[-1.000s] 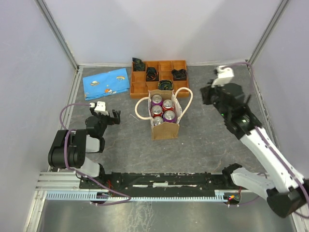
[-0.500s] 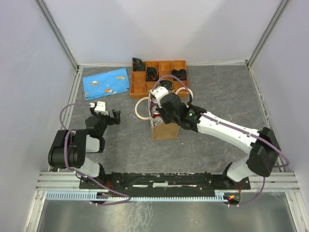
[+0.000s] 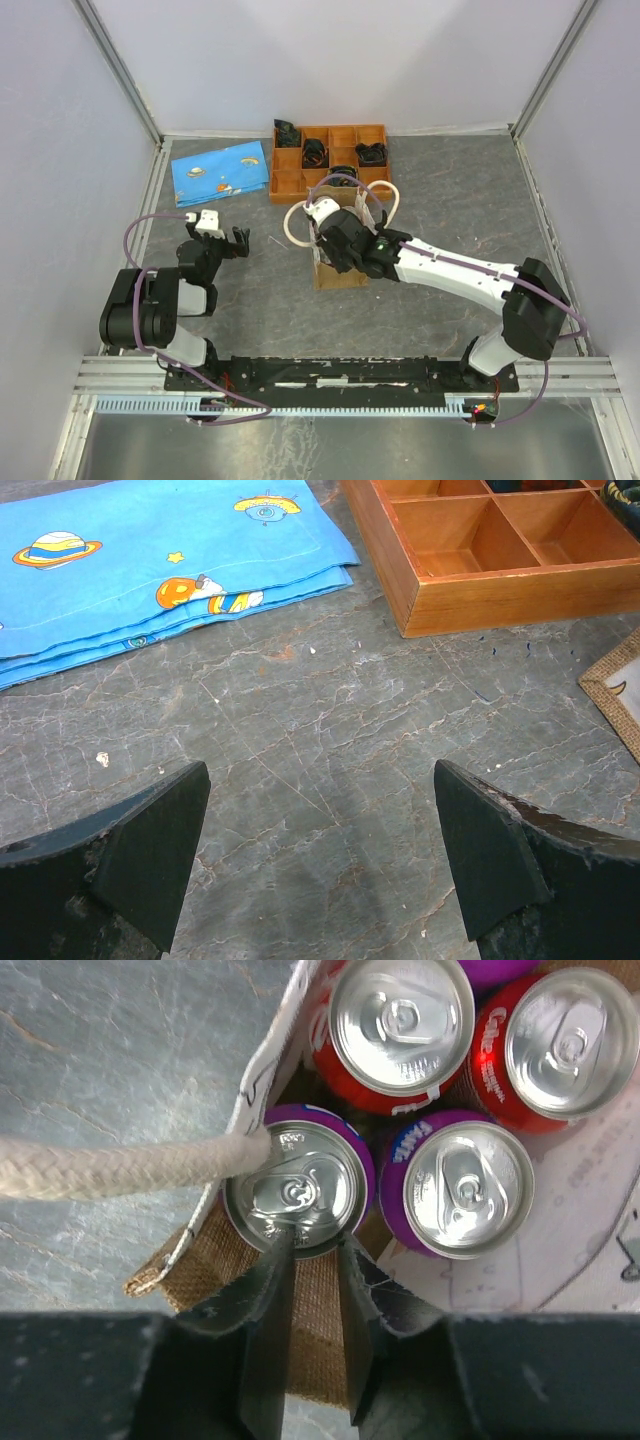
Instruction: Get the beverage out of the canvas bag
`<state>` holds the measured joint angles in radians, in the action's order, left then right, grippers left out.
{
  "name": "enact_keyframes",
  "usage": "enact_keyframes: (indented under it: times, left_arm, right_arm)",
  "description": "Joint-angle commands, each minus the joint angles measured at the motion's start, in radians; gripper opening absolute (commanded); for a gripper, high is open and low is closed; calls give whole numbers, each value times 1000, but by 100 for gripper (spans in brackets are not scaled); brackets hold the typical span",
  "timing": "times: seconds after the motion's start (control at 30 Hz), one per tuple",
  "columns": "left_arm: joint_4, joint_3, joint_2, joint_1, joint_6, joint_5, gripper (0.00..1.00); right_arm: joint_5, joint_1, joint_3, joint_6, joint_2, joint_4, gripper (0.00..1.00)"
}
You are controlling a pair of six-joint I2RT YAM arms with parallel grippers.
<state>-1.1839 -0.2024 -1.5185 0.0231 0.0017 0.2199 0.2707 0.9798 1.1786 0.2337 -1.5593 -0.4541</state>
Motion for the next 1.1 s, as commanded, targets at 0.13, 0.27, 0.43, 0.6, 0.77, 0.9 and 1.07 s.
enact_keyframes:
  times: [0.13,0.27,0.43,0.6,0.77,0.9,1.07]
  left_arm:
    - [-57,3,4,6,49,13,99]
    - [-56,3,4,6,49,13,99]
    - [-56,3,3,5,49,13,99]
    - [-57,3,4,6,49,13,99]
    - [-57,3,4,5,49,13,99]
    - [-56,3,4,6,49,13,99]
    - [-57,3,4,5,49,13,99]
  right_arm:
    - [-15,25,-67,74,3,-122,73]
    - [17,29,-51,65,-16,-123,97]
    - [17,32,-14,37,-42,-120,97]
    - [11,38,31,1,-43,-136,93]
    - [-16,38,63,-23,-29,-142,92]
    - [4,39,82,-31,-15,-139,90]
    - [23,39,112,-51,-4,-133,89]
